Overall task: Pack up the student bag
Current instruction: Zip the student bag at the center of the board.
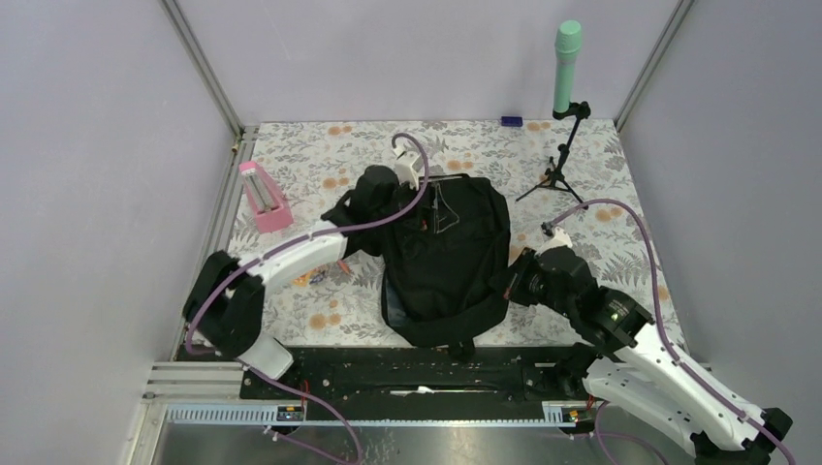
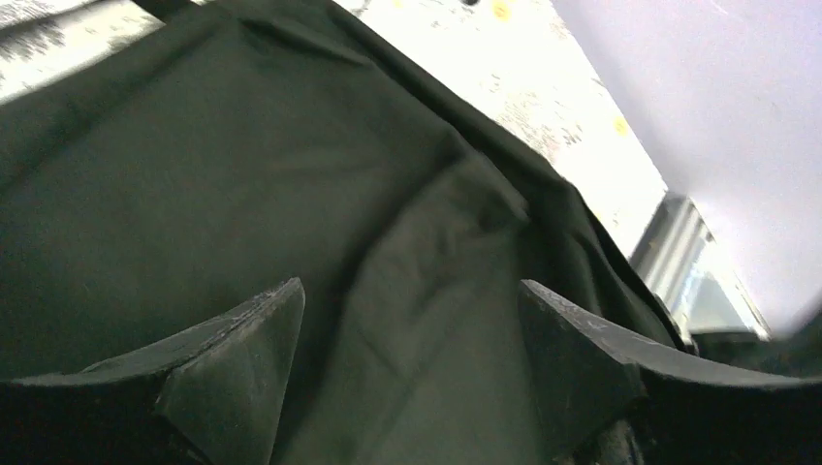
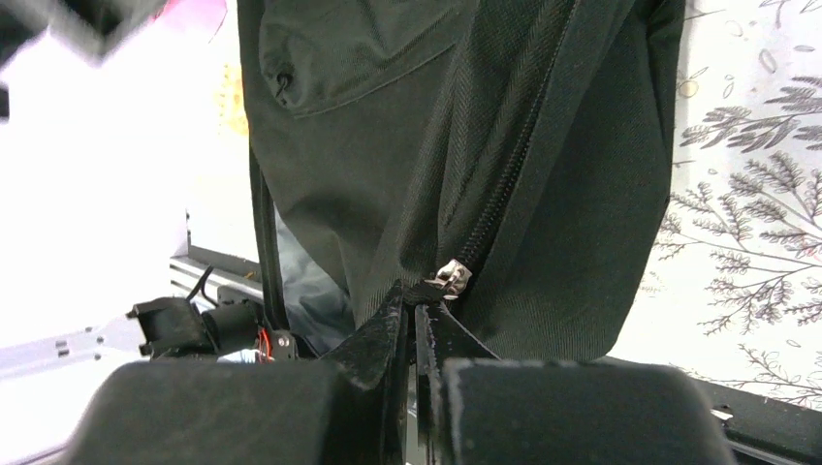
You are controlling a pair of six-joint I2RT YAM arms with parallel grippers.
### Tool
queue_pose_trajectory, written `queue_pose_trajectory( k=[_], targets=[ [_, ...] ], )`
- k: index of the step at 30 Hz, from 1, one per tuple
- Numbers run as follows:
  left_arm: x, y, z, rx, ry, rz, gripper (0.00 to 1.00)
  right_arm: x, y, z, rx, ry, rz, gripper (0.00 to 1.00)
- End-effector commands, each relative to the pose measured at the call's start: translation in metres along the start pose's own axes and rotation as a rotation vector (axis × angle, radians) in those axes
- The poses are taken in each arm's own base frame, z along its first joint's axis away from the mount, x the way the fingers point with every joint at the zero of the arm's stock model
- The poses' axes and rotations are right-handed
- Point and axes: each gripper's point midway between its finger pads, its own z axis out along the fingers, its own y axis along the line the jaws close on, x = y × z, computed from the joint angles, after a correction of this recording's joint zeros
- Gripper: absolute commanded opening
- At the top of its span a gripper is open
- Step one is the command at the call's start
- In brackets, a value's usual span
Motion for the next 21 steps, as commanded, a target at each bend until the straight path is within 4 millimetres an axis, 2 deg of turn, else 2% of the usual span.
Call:
queue_pose_trajectory(
  k=[1, 4, 8, 12, 18, 21],
  targets=[
    [-0.012, -0.055, -0.039, 0.162, -0.147, 0.049, 0.83, -0.039, 0.024, -0.010, -0.052, -0.098, -0.013, 0.00],
    [0.012, -0.083, -0.055, 0.244, -0.127, 0.042, 0.84, -0.050, 0.026, -0.013, -0.056, -0.121, -0.018, 0.00],
    [0.048, -0.117, -0.056, 0.323, -0.051, 0.026, 0.86, -0.058, 0.028, -0.018, -0.067, -0.145, -0.009, 0.00],
    [0.071, -0.126, -0.045, 0.362, 0.000, -0.011, 0.86, -0.061, 0.025, -0.020, -0.056, -0.171, 0.010, 0.00],
    [0.092, -0.146, -0.028, 0.427, 0.056, -0.040, 0.86, -0.065, 0.017, -0.021, -0.038, -0.212, 0.035, 0.00],
    [0.111, -0.144, -0.012, 0.375, 0.102, -0.011, 0.82, -0.068, 0.012, -0.018, -0.021, -0.235, 0.026, 0.00]
  ],
)
